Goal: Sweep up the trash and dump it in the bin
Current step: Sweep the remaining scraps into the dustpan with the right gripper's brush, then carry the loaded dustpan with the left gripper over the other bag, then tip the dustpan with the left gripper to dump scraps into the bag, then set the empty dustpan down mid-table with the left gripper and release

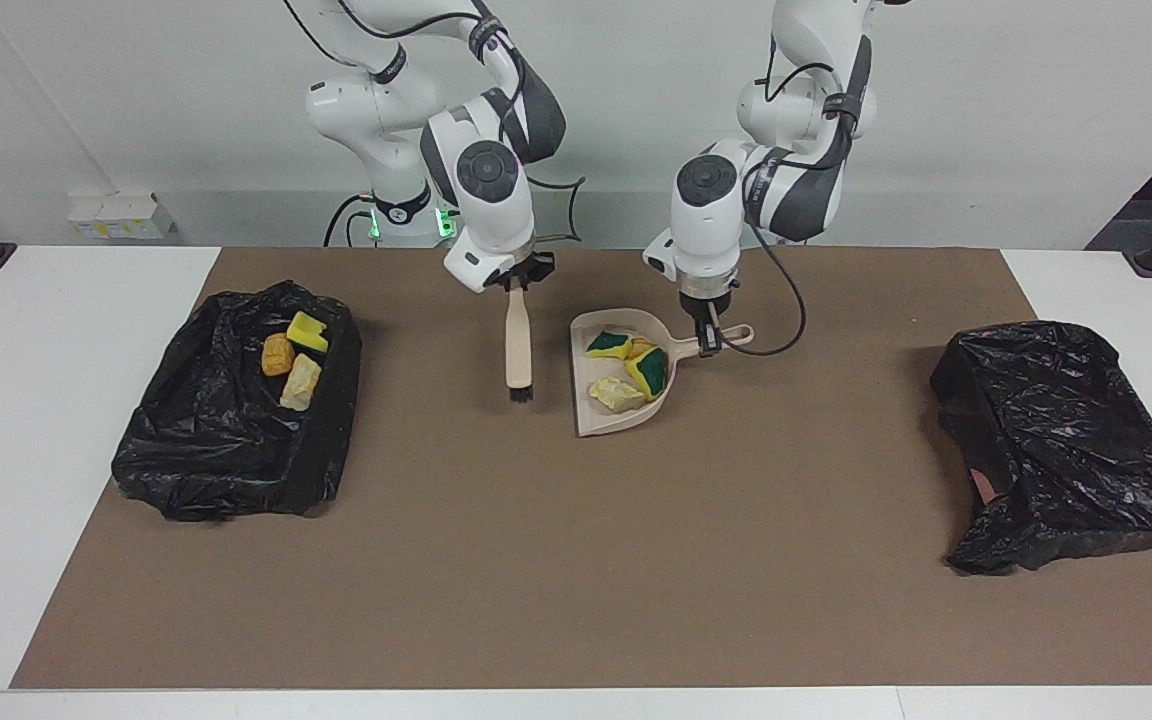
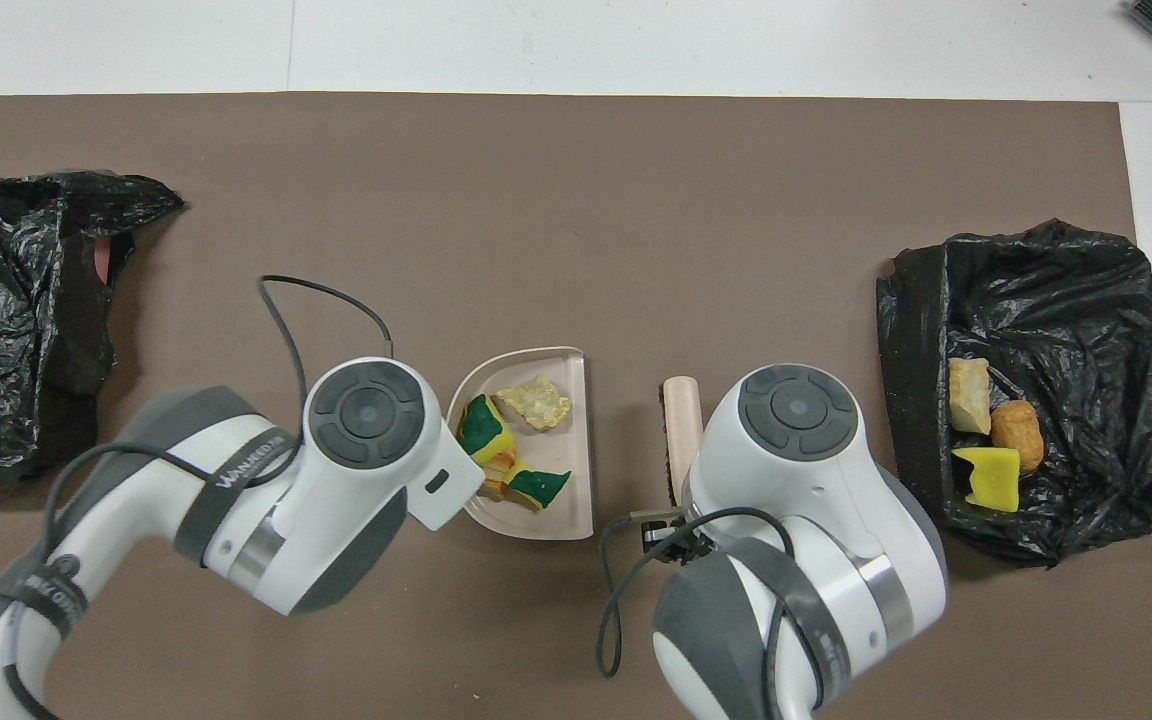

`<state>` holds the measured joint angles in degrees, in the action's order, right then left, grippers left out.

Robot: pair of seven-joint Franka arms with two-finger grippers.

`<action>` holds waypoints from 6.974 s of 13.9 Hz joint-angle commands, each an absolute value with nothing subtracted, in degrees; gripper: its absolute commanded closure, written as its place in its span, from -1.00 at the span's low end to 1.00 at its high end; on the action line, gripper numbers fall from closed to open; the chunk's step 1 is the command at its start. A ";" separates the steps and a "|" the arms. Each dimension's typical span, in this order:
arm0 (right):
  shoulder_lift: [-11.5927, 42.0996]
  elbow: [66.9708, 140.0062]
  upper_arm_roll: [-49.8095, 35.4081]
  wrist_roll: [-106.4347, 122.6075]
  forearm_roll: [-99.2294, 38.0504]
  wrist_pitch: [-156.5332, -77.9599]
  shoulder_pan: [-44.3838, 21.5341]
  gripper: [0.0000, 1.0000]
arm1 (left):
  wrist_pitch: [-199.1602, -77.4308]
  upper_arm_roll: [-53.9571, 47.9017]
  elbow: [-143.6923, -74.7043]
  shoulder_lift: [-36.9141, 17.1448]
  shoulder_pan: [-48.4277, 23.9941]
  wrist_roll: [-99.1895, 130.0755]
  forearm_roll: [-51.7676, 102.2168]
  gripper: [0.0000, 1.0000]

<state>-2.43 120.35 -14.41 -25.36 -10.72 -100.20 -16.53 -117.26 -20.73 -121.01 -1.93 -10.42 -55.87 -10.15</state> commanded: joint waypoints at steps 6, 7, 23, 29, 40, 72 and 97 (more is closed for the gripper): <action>0.86 122.87 -15.03 -41.82 -13.71 -111.87 -33.81 1.00 | -113.47 0.23 -122.08 7.29 -10.20 -77.67 -10.11 1.00; 2.88 122.96 -15.03 -43.66 -13.71 -114.06 -36.36 1.00 | -112.07 3.74 -122.08 7.82 -10.20 -79.96 -9.93 1.00; 8.00 123.66 -14.85 -42.54 -12.92 -121.11 -36.56 -1.00 | -122.16 37.53 -93.70 -12.91 -5.27 -107.32 -9.30 1.00; 9.14 120.06 -14.50 -42.98 -1.61 -122.69 -30.43 -1.00 | -125.34 34.63 -93.60 -13.18 -6.24 -102.83 -35.91 1.00; 4.75 109.27 -0.28 -13.63 4.83 -116.03 -13.71 -1.00 | -99.87 19.44 -88.16 -8.53 -6.06 -97.74 -58.02 1.00; -7.91 95.27 4.39 3.34 1.93 -88.68 -2.55 -1.00 | -113.37 -27.33 -92.90 -23.81 -12.30 34.97 -8.35 1.00; -8.26 95.80 4.13 2.99 2.02 -88.51 -2.81 -1.00 | -104.09 -5.21 -105.82 -0.02 -15.29 10.93 -8.00 -1.00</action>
<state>-7.65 95.52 4.47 0.92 3.03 -89.66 -3.58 -106.52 -9.85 -100.34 -7.83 -14.07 16.44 -9.10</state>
